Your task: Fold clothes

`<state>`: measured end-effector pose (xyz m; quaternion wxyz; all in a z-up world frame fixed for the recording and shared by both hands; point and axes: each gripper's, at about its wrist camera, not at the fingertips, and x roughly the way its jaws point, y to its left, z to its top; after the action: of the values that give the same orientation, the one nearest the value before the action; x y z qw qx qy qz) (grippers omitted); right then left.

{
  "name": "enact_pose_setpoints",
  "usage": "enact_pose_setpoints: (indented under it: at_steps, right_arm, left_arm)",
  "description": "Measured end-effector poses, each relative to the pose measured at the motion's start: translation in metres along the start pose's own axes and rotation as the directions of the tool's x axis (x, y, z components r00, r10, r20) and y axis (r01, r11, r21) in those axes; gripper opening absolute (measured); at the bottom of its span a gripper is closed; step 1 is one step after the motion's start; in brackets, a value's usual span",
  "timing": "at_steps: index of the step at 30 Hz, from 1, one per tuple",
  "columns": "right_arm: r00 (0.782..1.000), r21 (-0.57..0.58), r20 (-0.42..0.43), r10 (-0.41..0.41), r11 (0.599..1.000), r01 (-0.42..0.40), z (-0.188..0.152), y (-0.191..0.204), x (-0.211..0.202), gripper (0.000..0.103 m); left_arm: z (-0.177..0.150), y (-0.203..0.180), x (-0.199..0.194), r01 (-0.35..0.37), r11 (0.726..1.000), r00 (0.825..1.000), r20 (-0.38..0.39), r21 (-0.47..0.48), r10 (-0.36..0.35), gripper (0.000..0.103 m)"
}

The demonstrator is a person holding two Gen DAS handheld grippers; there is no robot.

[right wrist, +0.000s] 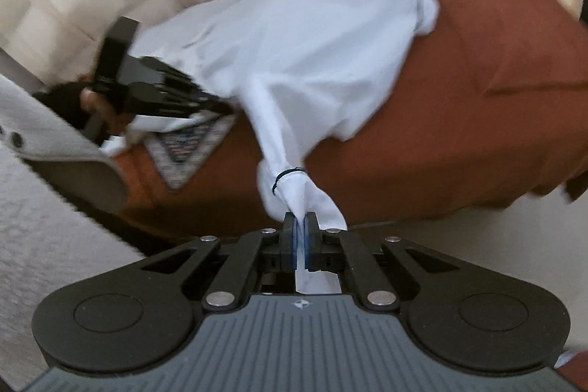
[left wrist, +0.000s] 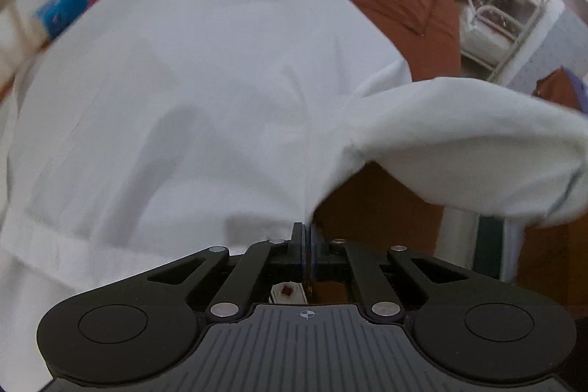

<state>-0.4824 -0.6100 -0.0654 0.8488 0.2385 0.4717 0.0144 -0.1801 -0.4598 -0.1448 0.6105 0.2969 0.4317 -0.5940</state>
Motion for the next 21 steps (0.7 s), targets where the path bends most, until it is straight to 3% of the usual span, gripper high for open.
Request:
enact_pose_setpoints:
  at_steps: [1, 2, 5, 6, 7, 8, 9, 11, 13, 15, 16, 21]
  right_arm:
    - [1.0, 0.005, -0.004, 0.016, 1.0, -0.016, -0.003, 0.006, 0.003, 0.004]
    - [1.0, 0.005, -0.008, 0.03, 1.0, -0.03, -0.005, 0.013, 0.007, 0.004]
    - [0.998, 0.015, -0.001, 0.055, 0.998, -0.055, -0.005, 0.029, 0.014, 0.004]
    - [0.998, 0.012, 0.004, 0.061, 0.998, -0.061, -0.003, 0.034, 0.015, 0.004]
    - [0.998, 0.007, 0.009, 0.066, 0.998, -0.066, 0.0, 0.039, 0.015, 0.004]
    - [0.997, 0.0, 0.014, 0.071, 0.997, -0.071, 0.003, 0.044, 0.016, 0.004]
    - [0.997, -0.009, 0.018, 0.077, 0.997, -0.077, 0.006, 0.05, 0.016, 0.004]
    - [0.997, -0.032, 0.017, 0.078, 0.996, -0.078, 0.01, 0.062, 0.019, 0.004]
    - [0.997, -0.055, 0.012, 0.081, 0.995, -0.08, 0.012, 0.075, 0.022, 0.004]
    - [0.996, -0.076, 0.0, 0.092, 0.993, -0.092, 0.011, 0.087, 0.026, 0.004]
    - [0.995, -0.087, -0.005, 0.101, 0.991, -0.101, 0.011, 0.094, 0.028, 0.004]
    - [0.985, -0.157, -0.012, 0.172, 0.972, -0.172, 0.014, 0.113, 0.037, 0.004]
  left_arm:
    - [-0.003, 0.004, -0.002, 0.018, 0.999, 1.0, -0.003, -0.027, -0.018, 0.009]
    - [-0.006, 0.007, -0.004, 0.038, 0.998, 0.999, -0.005, -0.052, -0.038, 0.023]
    - [-0.01, 0.005, -0.018, 0.158, 0.983, 0.987, 0.017, -0.097, -0.157, 0.025]
    - [-0.011, 0.004, -0.023, 0.212, 0.97, 0.977, 0.027, -0.118, -0.21, 0.036]
    - [-0.011, 0.004, -0.028, 0.269, 0.953, 0.963, 0.039, -0.142, -0.266, 0.044]
    - [-0.011, 0.002, -0.034, 0.312, 0.935, 0.95, 0.067, -0.169, -0.305, 0.06]
    - [-0.01, 0.001, -0.039, 0.356, 0.914, 0.934, 0.095, -0.194, -0.343, 0.068]
    - [-0.007, 0.0, -0.048, 0.451, 0.863, 0.892, 0.14, -0.23, -0.429, 0.071]
    - [-0.004, -0.002, -0.053, 0.507, 0.826, 0.862, 0.163, -0.247, -0.481, 0.077]
    - [-0.001, -0.005, -0.056, 0.533, 0.808, 0.846, 0.172, -0.252, -0.505, 0.08]
    - [0.0, -0.008, -0.057, 0.54, 0.803, 0.842, 0.167, -0.251, -0.514, 0.08]
    - [-0.003, -0.03, -0.055, 0.502, 0.825, 0.865, 0.14, -0.26, -0.483, 0.082]
